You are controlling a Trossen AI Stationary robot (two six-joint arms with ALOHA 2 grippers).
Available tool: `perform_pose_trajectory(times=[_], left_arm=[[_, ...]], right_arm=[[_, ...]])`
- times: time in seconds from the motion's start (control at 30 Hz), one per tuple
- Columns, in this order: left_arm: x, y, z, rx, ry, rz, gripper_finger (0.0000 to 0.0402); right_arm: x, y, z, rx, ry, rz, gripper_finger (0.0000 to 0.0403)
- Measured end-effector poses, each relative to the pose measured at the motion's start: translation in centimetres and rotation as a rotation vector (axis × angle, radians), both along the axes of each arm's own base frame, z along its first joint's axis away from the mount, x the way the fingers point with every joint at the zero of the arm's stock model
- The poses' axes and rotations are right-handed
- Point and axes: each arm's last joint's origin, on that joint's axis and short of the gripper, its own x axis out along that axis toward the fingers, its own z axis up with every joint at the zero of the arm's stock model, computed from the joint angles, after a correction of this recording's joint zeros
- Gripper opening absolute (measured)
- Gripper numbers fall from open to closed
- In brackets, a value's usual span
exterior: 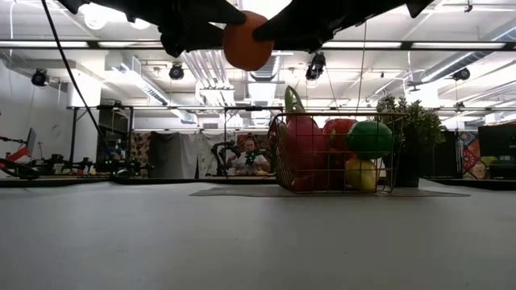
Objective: Build produce basket
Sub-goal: Put the orange into the wire basket
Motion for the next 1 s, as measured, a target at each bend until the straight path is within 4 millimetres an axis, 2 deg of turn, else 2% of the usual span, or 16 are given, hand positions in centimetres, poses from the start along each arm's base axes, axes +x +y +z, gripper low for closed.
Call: perform_pose_trajectory(times=[0.27, 0.57, 0.8, 1.0], left_arm=[[-0.1, 0.0, 0.0, 0.059, 0.017, -0.015, 0.0316], [-1.2, 0.3, 1.7, 0.171, -0.017, -0.030, 0.0320], [-2.3, 0.6, 2.0, 0.166, -0.042, -0.028, 0.0320], [-2.9, 0.7, 1.8, 0.157, -0.047, -0.027, 0.0320]], right_arm=[[-0.3, -0.3, 0.3, 0.005, 0.020, -0.057, 0.0241], [-1.0, -2.7, 3.9, 0.062, 0.171, -0.256, 0.0235], [-1.8, -6.5, 7.2, 0.079, 0.262, -0.520, 0.0234], [-3.5, -11.1, 9.6, 0.136, 0.342, -0.713, 0.0233]])
